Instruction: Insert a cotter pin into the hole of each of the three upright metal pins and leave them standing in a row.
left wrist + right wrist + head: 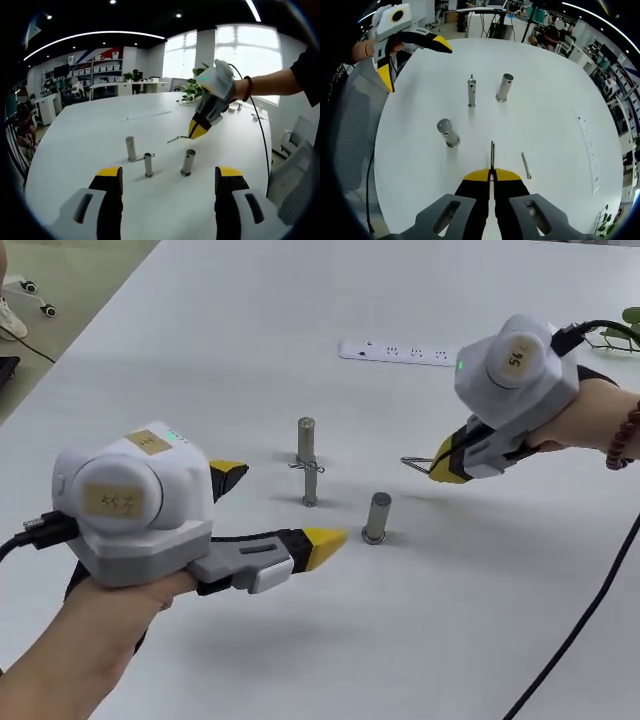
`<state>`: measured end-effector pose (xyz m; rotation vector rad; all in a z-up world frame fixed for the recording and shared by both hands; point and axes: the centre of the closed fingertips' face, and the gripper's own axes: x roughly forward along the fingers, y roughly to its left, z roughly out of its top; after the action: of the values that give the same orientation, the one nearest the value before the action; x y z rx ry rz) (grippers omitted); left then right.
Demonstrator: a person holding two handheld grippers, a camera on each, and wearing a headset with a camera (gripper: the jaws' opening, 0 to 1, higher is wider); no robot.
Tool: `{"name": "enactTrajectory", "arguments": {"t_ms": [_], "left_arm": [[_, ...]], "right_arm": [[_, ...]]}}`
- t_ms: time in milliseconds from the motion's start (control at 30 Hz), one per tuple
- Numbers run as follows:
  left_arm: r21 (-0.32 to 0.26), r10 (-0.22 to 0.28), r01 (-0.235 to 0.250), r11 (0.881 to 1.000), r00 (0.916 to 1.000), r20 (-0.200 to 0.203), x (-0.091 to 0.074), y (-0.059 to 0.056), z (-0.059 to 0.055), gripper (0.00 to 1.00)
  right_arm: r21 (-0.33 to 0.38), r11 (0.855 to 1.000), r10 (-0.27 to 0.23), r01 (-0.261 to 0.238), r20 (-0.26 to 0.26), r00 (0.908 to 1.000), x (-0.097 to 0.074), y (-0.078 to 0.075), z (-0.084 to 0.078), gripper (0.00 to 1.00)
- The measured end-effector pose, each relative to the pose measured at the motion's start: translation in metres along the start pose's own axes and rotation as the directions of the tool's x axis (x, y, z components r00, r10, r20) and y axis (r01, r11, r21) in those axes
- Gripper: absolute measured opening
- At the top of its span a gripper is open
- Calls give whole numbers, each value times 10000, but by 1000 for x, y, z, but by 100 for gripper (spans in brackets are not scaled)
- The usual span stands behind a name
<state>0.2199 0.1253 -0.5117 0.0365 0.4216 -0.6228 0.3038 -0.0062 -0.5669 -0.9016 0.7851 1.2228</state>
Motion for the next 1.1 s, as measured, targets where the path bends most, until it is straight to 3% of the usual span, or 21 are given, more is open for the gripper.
{"name": "enactTrajectory", "arguments": {"t_ms": [433, 600, 800, 1100], "left_arm": [[-169, -674, 671, 9976, 9976, -148, 10, -13, 11, 59], [-647, -991, 964, 9932, 9943, -399, 15, -21, 9, 48], [-657, -1301, 1249, 9900, 9882, -813, 19, -33, 5, 37], [-993, -1792, 1702, 9804, 9797, -903, 22, -51, 6, 23]], "right_arm": [[-1348, 9909, 148, -52, 703, 9974, -25, 37, 24, 0], [-1688, 9856, 216, -77, 808, 9965, -29, 45, 30, 0], [-1961, 9804, 398, -188, 1041, 9938, -32, 56, 38, 0], [-2555, 9659, 778, -410, 1354, 9877, -35, 84, 51, 0]]}}
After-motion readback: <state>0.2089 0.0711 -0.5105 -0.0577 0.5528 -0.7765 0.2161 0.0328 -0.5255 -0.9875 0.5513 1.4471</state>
